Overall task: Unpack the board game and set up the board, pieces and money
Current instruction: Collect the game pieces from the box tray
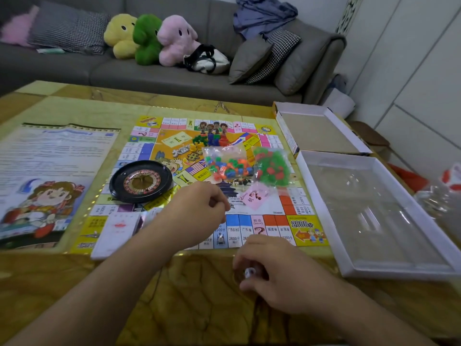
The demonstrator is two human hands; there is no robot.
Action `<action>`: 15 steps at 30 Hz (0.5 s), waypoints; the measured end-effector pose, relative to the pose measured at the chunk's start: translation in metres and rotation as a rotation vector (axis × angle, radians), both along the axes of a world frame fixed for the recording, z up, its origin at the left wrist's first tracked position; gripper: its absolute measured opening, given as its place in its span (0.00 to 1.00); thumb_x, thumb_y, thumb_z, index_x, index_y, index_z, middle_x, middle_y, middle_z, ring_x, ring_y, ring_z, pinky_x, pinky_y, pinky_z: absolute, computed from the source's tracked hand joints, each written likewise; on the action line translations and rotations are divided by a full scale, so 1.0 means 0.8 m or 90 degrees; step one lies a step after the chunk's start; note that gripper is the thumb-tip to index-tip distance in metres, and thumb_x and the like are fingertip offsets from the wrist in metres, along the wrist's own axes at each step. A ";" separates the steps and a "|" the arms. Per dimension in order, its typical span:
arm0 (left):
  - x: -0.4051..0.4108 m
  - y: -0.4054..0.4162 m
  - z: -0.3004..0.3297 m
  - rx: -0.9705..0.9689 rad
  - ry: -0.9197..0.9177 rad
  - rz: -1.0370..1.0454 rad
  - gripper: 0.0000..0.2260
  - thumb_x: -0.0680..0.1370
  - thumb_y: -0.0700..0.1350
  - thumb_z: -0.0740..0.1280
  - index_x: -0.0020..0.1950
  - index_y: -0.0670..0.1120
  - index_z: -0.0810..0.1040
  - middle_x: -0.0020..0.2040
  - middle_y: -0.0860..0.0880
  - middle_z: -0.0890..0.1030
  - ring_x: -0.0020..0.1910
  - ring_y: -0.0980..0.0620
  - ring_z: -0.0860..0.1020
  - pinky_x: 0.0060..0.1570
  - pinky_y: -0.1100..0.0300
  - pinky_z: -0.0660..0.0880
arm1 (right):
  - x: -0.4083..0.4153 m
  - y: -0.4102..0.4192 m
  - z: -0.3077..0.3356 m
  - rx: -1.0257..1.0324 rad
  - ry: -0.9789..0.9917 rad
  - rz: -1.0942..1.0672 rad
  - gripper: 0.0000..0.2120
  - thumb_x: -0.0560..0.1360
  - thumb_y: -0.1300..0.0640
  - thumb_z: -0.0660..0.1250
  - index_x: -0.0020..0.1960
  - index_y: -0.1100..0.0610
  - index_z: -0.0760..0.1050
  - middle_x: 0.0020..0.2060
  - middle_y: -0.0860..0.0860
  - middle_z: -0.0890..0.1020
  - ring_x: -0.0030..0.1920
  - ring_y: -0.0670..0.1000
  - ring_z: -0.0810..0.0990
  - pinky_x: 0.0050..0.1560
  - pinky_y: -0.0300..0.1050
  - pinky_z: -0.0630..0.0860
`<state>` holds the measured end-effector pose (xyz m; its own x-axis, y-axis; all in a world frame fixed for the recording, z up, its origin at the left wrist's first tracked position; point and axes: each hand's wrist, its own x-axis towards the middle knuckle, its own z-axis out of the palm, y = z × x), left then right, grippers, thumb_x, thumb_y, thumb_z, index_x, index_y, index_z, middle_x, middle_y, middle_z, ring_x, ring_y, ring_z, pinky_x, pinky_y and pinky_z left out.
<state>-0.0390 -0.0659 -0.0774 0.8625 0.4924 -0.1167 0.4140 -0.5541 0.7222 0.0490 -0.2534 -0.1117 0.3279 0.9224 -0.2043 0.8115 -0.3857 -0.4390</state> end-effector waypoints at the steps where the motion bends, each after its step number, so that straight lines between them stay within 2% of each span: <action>1: -0.002 -0.001 0.000 0.004 -0.001 -0.001 0.13 0.83 0.40 0.61 0.48 0.52 0.83 0.41 0.54 0.85 0.40 0.53 0.84 0.37 0.58 0.82 | 0.000 -0.003 0.001 -0.001 0.000 -0.005 0.11 0.78 0.47 0.74 0.58 0.42 0.77 0.53 0.37 0.76 0.57 0.40 0.73 0.60 0.42 0.76; 4: -0.007 0.000 -0.001 0.015 -0.002 0.003 0.13 0.82 0.40 0.61 0.48 0.53 0.83 0.40 0.54 0.85 0.39 0.53 0.85 0.37 0.56 0.82 | 0.002 -0.012 0.002 -0.004 -0.009 -0.026 0.10 0.77 0.47 0.75 0.56 0.43 0.78 0.51 0.38 0.76 0.55 0.39 0.74 0.56 0.41 0.77; 8: -0.012 0.004 -0.004 0.031 0.006 0.002 0.13 0.82 0.40 0.61 0.47 0.54 0.83 0.38 0.55 0.85 0.38 0.53 0.85 0.34 0.58 0.82 | 0.003 -0.023 0.002 -0.008 -0.002 -0.046 0.14 0.74 0.44 0.77 0.57 0.42 0.77 0.52 0.36 0.75 0.55 0.39 0.73 0.57 0.41 0.77; 10: -0.015 0.002 -0.004 0.036 0.008 -0.003 0.14 0.82 0.40 0.61 0.46 0.54 0.83 0.39 0.55 0.85 0.38 0.54 0.84 0.36 0.56 0.82 | 0.002 -0.025 0.003 -0.008 0.000 -0.048 0.16 0.74 0.43 0.77 0.58 0.41 0.76 0.53 0.36 0.75 0.56 0.39 0.73 0.59 0.43 0.77; 15: -0.022 -0.010 -0.003 0.067 0.035 -0.049 0.08 0.82 0.44 0.64 0.50 0.52 0.83 0.43 0.56 0.84 0.42 0.59 0.82 0.41 0.62 0.80 | -0.005 -0.024 0.004 -0.010 0.012 -0.053 0.15 0.77 0.46 0.75 0.61 0.38 0.76 0.56 0.34 0.73 0.62 0.40 0.71 0.63 0.41 0.76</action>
